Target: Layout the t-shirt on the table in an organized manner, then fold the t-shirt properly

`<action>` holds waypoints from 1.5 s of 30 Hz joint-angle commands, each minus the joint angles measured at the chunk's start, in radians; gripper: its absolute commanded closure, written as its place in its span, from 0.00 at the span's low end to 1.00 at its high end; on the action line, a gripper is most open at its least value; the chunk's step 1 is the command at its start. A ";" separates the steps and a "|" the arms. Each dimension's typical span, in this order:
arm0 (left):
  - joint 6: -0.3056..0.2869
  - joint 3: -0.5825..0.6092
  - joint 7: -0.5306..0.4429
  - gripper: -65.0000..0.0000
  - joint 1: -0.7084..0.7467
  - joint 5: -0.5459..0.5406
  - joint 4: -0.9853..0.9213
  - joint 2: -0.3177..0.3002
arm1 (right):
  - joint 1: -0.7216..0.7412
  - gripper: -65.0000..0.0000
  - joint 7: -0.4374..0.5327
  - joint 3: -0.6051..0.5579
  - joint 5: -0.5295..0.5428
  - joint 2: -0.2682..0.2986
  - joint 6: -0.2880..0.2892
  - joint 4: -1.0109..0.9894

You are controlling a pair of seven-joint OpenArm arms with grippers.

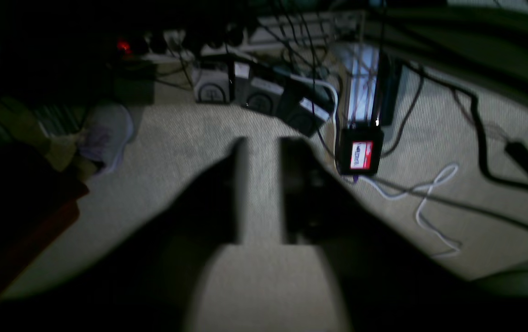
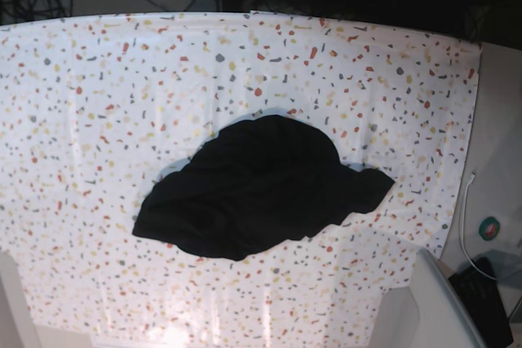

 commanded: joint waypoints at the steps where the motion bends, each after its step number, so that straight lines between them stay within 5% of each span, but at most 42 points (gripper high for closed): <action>1: 0.002 0.002 -0.003 0.62 0.011 0.005 0.000 -0.004 | -0.011 1.00 -0.004 0.003 0.002 0.002 0.000 0.000; 4: 0.002 0.003 -0.010 0.55 0.019 0.007 0.002 -0.004 | -0.011 1.00 -0.004 0.001 0.002 0.000 0.000 0.000; 6: 0.002 0.003 -0.010 0.67 0.019 0.007 0.002 -0.004 | -0.011 1.00 -0.004 0.001 0.002 0.000 0.000 0.000; 9: 0.002 0.003 -0.006 1.00 0.020 0.007 0.002 -0.004 | -0.011 1.00 -0.004 0.003 0.002 0.000 0.000 0.000; 20: 0.002 0.003 -0.020 1.00 0.045 0.007 0.026 -0.014 | -0.012 1.00 0.022 0.001 -0.001 0.023 0.000 0.007; 26: 0.002 0.118 -0.153 1.00 0.221 -0.006 0.246 -0.089 | -0.115 1.00 0.127 0.003 0.003 0.068 0.000 0.060; 30: 0.002 0.128 -0.161 1.00 0.353 -0.007 0.401 -0.135 | -0.299 1.00 0.084 0.052 0.003 0.074 0.000 0.342; 39: 0.002 -0.092 -0.161 1.00 0.712 -0.012 0.965 -0.167 | -0.649 1.00 -0.297 0.238 0.003 0.026 0.000 1.213; 45: 0.002 -0.173 -0.156 1.00 0.789 -0.286 1.278 -0.196 | -0.688 1.00 -0.412 0.294 0.000 0.028 0.000 1.618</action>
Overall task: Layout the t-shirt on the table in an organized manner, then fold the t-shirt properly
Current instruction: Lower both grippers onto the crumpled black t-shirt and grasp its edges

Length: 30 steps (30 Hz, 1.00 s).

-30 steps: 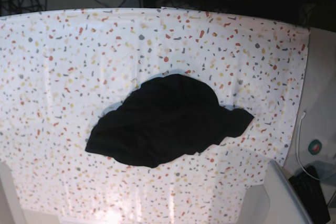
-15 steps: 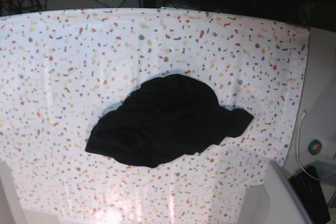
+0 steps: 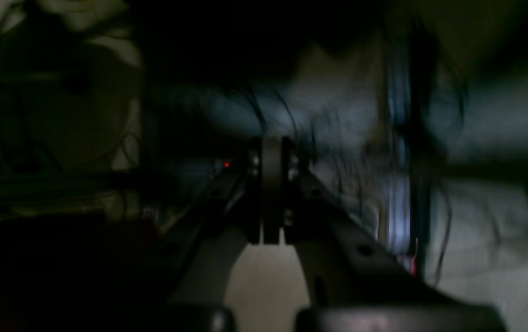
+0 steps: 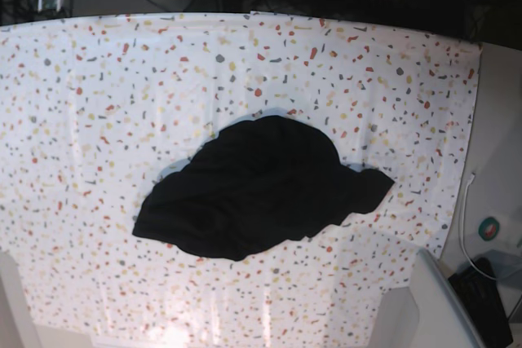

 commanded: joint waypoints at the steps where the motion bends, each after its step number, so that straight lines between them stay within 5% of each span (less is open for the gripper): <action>1: 0.001 -0.001 -0.027 1.00 0.007 -0.030 0.063 -0.017 | 0.022 1.00 0.015 -0.003 0.006 0.004 0.010 0.076; 7: 0.001 0.009 0.048 1.00 -0.073 -0.110 0.301 -0.009 | 0.321 1.00 -0.133 -0.014 0.004 0.008 0.012 0.212; 11: 0.001 0.001 0.324 1.00 -0.243 -0.112 0.329 -0.001 | 0.639 0.98 -0.469 -0.175 0.007 0.044 0.012 0.177; 14: 0.001 -0.002 0.490 1.00 -0.340 -0.112 0.329 0.031 | 0.820 0.66 -0.590 -0.381 0.007 0.068 0.012 0.142; 15: 0.001 -0.004 0.525 1.00 -0.361 -0.112 0.324 0.036 | 0.859 0.55 -0.584 -0.433 0.007 0.068 0.012 0.122; 17: 0.001 -0.004 0.568 0.74 -0.404 -0.112 0.313 0.048 | 0.950 0.35 -0.556 -0.528 0.007 0.059 0.012 0.019; 19: 0.001 -0.004 0.569 0.51 -0.430 -0.112 0.303 0.066 | 1.034 0.28 -0.502 -0.603 0.009 0.057 0.012 -0.128; 22: 0.001 -0.004 0.574 0.36 -0.444 -0.112 0.301 0.083 | 1.140 0.29 -0.367 -0.664 0.004 0.019 0.012 -0.386; 27: 0.001 0.007 0.576 0.37 -0.445 -0.105 0.290 0.083 | 1.274 0.31 -0.189 -0.663 0.004 -0.005 0.012 -0.734; 30: 0.001 0.007 0.571 0.37 -0.447 -0.105 0.258 0.085 | 1.281 0.65 -0.131 -0.649 0.007 0.022 0.012 -0.768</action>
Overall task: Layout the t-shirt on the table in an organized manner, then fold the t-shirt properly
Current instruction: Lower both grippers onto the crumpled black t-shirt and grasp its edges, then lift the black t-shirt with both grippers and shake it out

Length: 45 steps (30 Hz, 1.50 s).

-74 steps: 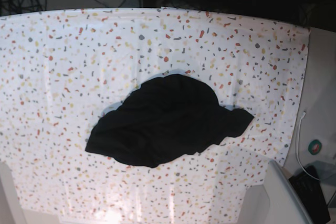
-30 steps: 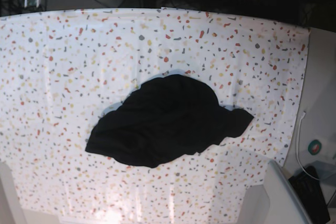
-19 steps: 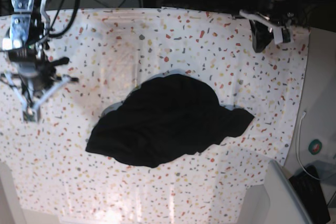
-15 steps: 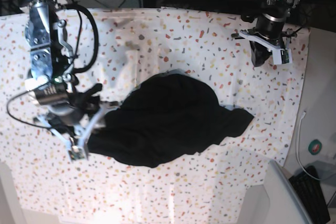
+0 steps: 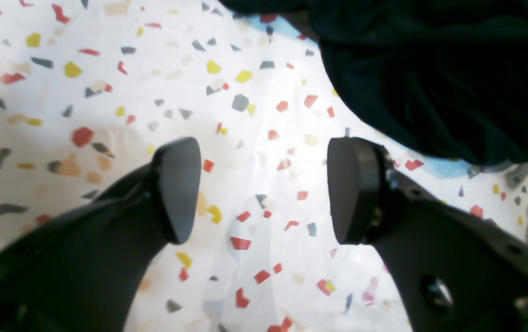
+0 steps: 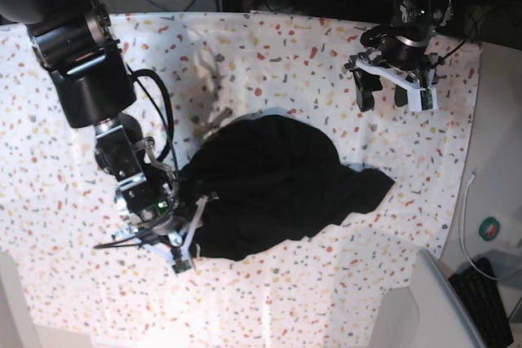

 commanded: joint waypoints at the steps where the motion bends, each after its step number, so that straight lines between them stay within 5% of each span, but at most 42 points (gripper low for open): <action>1: -0.001 -0.002 -0.020 0.37 0.000 0.000 0.001 -0.005 | 0.005 0.84 0.006 0.028 -0.001 0.020 -0.004 0.065; 2: -0.001 -0.002 -0.020 0.37 -0.006 0.000 -0.013 -0.003 | -0.029 1.00 -0.014 0.058 -0.001 0.035 -0.004 0.126; 5: -0.001 -0.002 -0.021 0.47 -0.022 0.000 -0.054 0.017 | -0.157 1.00 -0.043 0.197 -0.004 0.051 -0.004 0.306; 10: -0.001 0.014 -0.015 0.96 -0.080 -0.004 -0.113 0.044 | -0.349 1.00 -0.059 0.335 -0.006 0.052 -0.004 0.465; 11: -0.001 0.029 -0.013 1.00 -0.100 0.000 -0.129 0.056 | -0.372 1.00 -0.057 0.353 -0.004 0.052 -0.004 0.468; 17: 0.000 0.167 -0.013 1.00 -0.174 -0.004 -0.174 0.064 | -0.460 1.00 -0.057 0.523 -0.001 0.041 -0.004 0.519; 26: 0.000 0.210 -0.012 1.00 -0.183 -0.008 -0.140 0.083 | -0.513 1.00 -0.056 0.531 -0.001 0.052 -0.004 0.542; 33: 0.000 0.310 -0.021 0.35 -0.183 -0.010 -0.177 0.104 | -0.516 1.00 -0.056 0.523 -0.001 0.049 -0.004 0.542; 40: 0.000 0.231 -0.023 0.32 -0.221 -0.008 -0.271 0.173 | -0.516 1.00 -0.056 0.523 -0.001 0.051 -0.004 0.542; 45: -0.001 0.285 -0.018 0.33 -0.359 -0.008 -0.456 0.234 | -0.516 1.00 -0.056 0.523 -0.002 0.051 -0.004 0.542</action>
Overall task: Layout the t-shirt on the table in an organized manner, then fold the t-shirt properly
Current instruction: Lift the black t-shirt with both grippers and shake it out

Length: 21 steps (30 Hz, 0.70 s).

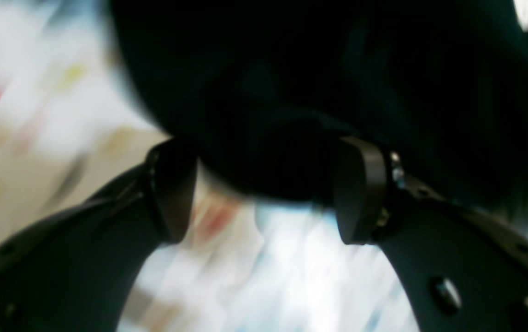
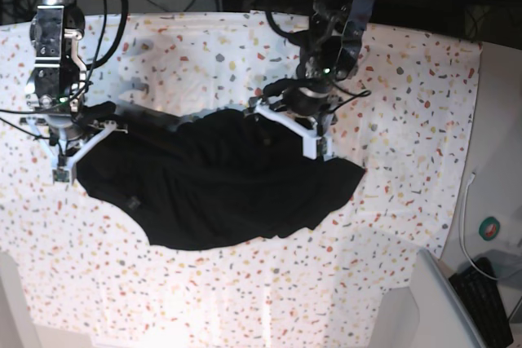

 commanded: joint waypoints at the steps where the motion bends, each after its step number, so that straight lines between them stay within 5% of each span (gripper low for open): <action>1: -0.012 0.016 0.018 0.36 0.015 -0.008 -0.008 0.007 | 0.010 1.00 0.020 0.003 -0.007 0.008 -0.003 0.019; 2: -0.012 0.022 0.020 0.45 0.011 -0.008 -0.010 0.007 | 0.004 1.00 0.020 0.008 -0.009 0.010 -0.003 0.019; 5: -0.012 0.013 0.032 1.00 0.080 -0.008 0.062 -0.009 | -0.048 1.00 0.017 0.011 -0.006 0.030 -0.001 0.077; 14: -0.007 -0.191 0.388 1.00 0.372 -0.005 0.733 -0.071 | -0.306 1.00 0.018 0.012 -0.004 0.030 -0.003 0.411; 21: -0.012 -0.182 0.431 1.00 0.337 -0.008 0.817 -0.066 | -0.260 1.00 0.018 0.086 -0.009 -0.016 -0.003 0.503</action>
